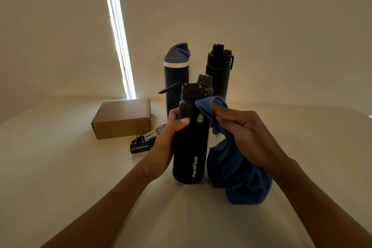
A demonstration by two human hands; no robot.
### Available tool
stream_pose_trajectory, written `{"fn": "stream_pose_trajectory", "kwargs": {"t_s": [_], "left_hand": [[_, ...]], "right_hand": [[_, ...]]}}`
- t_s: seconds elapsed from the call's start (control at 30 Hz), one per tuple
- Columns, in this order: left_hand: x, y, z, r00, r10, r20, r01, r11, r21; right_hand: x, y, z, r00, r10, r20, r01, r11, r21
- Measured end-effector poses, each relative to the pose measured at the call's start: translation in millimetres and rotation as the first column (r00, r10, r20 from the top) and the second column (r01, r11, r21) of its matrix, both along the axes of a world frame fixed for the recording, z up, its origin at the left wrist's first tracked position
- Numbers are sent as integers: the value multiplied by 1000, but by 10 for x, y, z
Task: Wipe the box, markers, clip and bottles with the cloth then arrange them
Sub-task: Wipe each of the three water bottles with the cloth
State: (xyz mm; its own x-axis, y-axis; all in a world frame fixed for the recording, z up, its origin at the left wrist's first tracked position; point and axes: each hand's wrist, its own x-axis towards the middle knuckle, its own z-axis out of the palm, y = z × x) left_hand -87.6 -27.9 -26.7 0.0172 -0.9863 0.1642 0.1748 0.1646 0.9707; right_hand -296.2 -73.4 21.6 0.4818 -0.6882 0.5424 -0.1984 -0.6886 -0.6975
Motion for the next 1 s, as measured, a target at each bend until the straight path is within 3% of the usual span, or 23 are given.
{"fn": "stream_pose_trajectory", "kwargs": {"t_s": [0.17, 0.33, 0.57, 0.7, 0.77, 0.83, 0.9, 1.0], "left_hand": [[15, -3, 14, 995, -25, 93, 31, 997, -66], [35, -4, 7, 997, -34, 66, 38, 998, -59], [12, 30, 120, 980, 66, 185, -46, 993, -113], [-13, 71, 161, 952, 86, 293, -30, 982, -188], [-8, 67, 159, 941, 113, 318, -51, 979, -198], [5, 58, 151, 930, 144, 338, -76, 975, -207], [8, 61, 153, 919, 159, 361, -87, 974, -208], [4, 65, 148, 908, 163, 387, -87, 974, -208]], "right_hand": [[-78, 45, -2, 999, -9, 46, 9, 1000, -7], [-180, 19, -58, 998, -56, 35, 57, 997, -42], [-79, 143, -15, 953, -194, -232, 91, 915, -393], [-24, 60, 89, 919, -323, -226, 188, 863, -468], [11, 45, 40, 927, -286, -241, 130, 852, -508], [20, 24, -17, 938, -196, -284, 46, 886, -461], [-10, 84, -1, 900, -253, -354, 96, 909, -405], [-50, 147, 96, 915, -304, -266, 179, 895, -408]]}}
